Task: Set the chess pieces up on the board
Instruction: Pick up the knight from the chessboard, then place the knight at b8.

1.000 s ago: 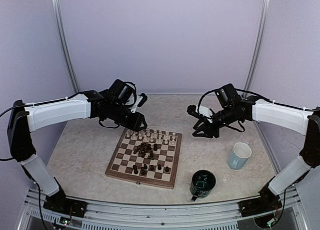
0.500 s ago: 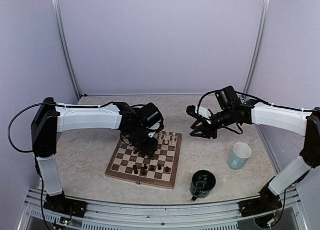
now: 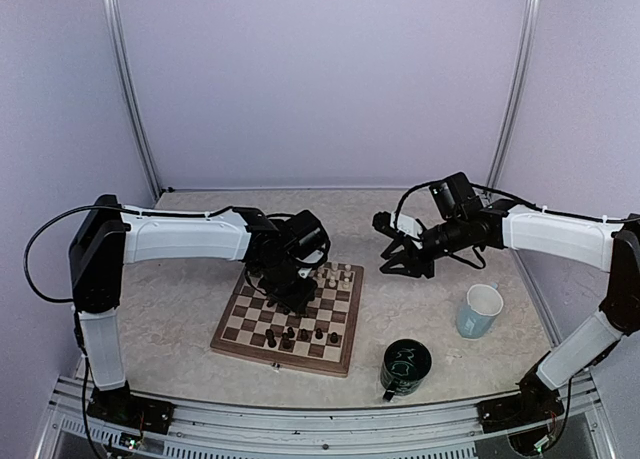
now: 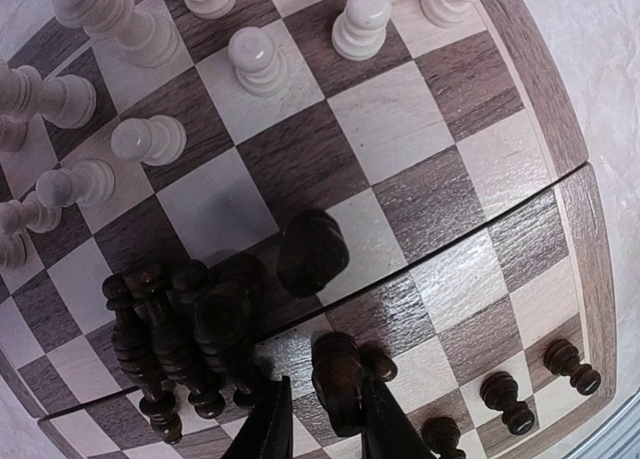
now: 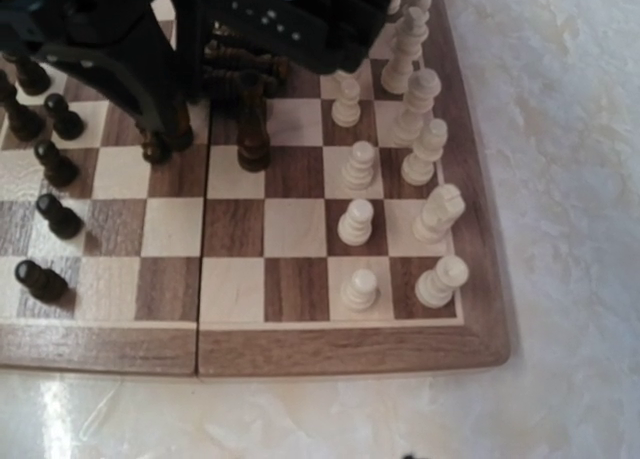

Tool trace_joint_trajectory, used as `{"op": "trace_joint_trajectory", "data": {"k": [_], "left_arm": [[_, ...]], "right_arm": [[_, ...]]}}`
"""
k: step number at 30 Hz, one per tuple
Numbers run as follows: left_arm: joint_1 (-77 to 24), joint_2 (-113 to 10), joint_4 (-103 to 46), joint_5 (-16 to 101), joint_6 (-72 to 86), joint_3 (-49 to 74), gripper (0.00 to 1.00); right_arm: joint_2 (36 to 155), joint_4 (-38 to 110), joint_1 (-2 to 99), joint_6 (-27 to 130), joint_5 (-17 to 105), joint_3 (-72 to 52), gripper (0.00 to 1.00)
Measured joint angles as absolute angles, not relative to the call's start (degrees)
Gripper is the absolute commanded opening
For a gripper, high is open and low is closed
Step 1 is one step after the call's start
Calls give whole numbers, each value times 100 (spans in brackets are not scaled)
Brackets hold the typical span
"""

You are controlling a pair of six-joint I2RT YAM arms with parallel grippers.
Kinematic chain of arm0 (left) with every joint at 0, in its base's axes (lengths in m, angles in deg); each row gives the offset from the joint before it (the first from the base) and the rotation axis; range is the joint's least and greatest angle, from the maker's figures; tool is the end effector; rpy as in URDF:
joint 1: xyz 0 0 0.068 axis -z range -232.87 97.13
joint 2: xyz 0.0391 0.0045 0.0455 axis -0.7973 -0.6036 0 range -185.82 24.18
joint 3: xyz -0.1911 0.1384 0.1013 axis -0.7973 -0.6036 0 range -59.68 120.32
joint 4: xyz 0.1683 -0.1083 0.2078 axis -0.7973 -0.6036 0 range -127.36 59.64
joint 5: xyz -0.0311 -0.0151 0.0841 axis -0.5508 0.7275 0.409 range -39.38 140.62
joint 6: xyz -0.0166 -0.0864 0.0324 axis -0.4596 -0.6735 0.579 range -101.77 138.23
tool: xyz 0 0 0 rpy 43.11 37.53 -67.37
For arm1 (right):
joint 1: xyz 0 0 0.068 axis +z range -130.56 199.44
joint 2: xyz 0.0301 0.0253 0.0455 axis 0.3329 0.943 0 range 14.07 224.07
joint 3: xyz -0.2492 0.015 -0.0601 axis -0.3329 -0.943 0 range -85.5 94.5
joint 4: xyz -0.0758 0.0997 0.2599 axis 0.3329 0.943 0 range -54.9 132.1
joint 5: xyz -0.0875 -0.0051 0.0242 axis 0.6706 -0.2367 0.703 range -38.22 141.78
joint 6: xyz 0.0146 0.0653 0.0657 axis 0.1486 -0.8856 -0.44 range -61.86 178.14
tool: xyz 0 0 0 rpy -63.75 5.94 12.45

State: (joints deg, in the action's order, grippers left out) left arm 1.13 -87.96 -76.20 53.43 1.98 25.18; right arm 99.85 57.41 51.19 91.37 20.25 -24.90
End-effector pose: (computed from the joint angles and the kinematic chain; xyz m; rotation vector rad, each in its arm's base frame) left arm 0.2561 -0.3455 0.1190 0.9175 2.7160 -0.1873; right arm 0.2946 0.2341 0.1903 -1.4616 1.8208 0.6436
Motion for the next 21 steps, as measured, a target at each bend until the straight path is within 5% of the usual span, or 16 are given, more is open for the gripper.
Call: {"op": "trace_joint_trajectory", "data": {"k": [11,21], "left_arm": [[115,-8782,-7504,5347,155,2520,6],[122,-8138,-7406,5270,124,2559,5]], "right_arm": [[9985,5727,5119,9157,2030,-2525,35],[9987,5717,5119,9172,2032,-2530,35]]}}
